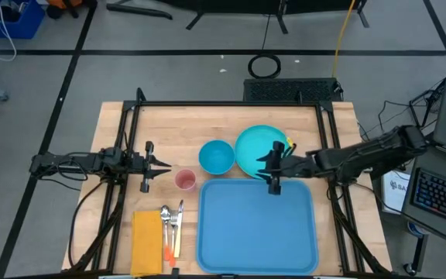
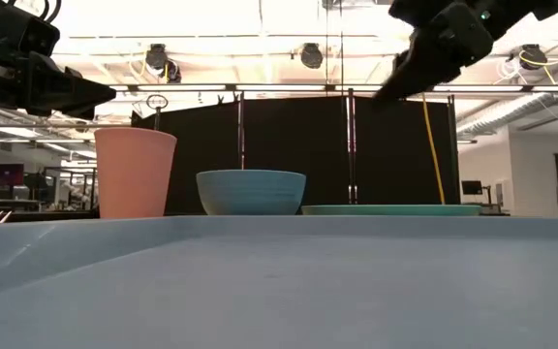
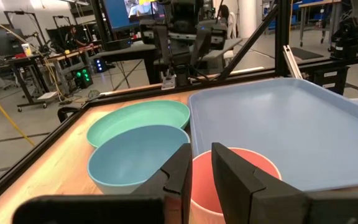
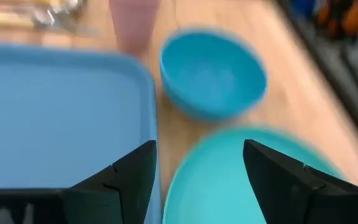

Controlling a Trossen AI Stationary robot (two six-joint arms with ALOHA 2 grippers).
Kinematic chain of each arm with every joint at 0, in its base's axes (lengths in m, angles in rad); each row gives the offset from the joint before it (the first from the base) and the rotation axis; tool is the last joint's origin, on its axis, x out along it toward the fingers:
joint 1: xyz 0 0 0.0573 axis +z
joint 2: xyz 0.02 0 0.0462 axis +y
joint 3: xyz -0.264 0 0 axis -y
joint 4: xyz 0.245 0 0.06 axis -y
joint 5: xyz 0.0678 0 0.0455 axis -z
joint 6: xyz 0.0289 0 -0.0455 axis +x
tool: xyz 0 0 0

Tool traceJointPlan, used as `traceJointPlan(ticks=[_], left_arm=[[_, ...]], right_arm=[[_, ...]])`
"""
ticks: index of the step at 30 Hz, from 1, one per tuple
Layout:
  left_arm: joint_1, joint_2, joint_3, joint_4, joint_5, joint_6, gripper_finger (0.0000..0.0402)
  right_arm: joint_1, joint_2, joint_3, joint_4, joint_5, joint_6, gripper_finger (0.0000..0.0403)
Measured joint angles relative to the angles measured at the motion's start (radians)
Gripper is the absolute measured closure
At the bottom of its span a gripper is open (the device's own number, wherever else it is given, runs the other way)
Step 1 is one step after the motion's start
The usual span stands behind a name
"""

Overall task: Set up tray
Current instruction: Put the light blue plate on the blue serving tray

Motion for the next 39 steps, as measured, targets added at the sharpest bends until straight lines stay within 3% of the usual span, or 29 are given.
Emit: traceJointPlan(ticks=[6, 20, 34, 39], left_arm=[[0.000, 0.000, 0.000, 0.000, 0.000, 0.000, 0.0334], [0.000, 0.000, 0.000, 0.000, 0.000, 0.000, 0.0334], [0.000, 0.000, 0.000, 0.000, 0.000, 0.000, 0.0334], [0.000, 0.000, 0.000, 0.000, 0.000, 0.000, 0.0334]], right_arm=[[0.000, 0.087, 0.048, -0.279, -0.004, 0.128, 0.0170], [0.019, 0.100, 0.048, -0.536, -0.081, 0.193, 0.0173], [0.026, 0.100, -0.032, -0.572, -0.079, 0.174, 0.0175], [0.025, 0.100, -0.048, -0.566, -0.031, 0.168, 0.0175]])
